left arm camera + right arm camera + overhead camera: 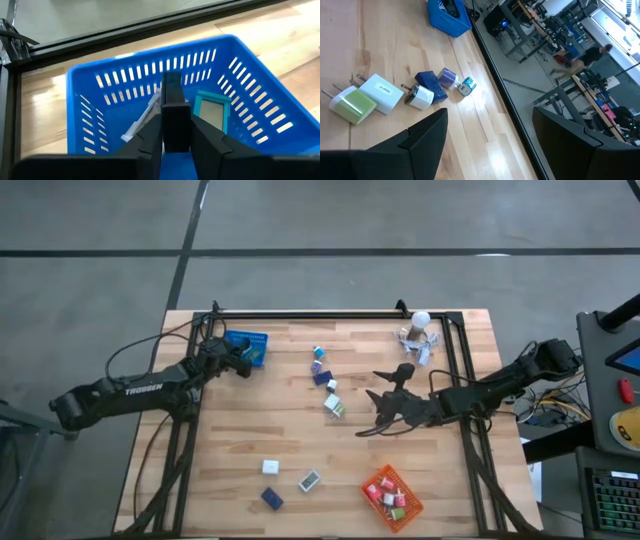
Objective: Pick & Place Office items
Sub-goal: Put the black digital clock into the blue bin, then put the top dark blue digital clock into the blue bin
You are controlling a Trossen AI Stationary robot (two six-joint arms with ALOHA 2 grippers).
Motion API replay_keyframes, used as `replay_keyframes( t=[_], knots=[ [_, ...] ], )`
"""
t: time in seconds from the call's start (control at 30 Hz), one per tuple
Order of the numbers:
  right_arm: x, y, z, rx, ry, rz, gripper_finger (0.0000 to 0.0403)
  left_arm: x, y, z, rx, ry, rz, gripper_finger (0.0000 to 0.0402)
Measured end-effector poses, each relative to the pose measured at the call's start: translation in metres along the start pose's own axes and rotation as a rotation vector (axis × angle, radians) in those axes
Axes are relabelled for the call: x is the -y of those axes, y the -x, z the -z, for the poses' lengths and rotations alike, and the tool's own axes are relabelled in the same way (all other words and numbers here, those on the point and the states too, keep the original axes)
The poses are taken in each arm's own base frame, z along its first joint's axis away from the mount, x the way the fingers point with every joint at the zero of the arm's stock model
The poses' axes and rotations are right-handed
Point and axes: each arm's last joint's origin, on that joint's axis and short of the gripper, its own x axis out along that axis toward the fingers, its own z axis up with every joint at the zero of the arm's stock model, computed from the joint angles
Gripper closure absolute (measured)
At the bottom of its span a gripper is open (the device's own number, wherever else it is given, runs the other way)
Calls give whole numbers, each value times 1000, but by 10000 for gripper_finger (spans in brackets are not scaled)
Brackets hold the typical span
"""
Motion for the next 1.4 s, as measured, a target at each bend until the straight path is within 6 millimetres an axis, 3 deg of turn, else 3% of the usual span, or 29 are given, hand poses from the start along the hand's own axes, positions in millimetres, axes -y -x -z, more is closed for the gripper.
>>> replay_keyframes(
  t=[0.13,0.43,0.73,1.07,1.4],
  knots=[
    [0,0,0,0,0,0,117,0,0,1,-5,1,3,294],
    [0,0,0,0,0,0,117,0,1,-2,19,-19,10,297],
    [0,0,0,-1,1,0,117,11,6,-30,81,-109,157,294],
    [0,0,0,1,8,-5,117,36,7,-55,9,-193,606,294],
    [0,0,0,1,8,-7,117,83,-26,-71,-162,-296,715,293]
  ],
)
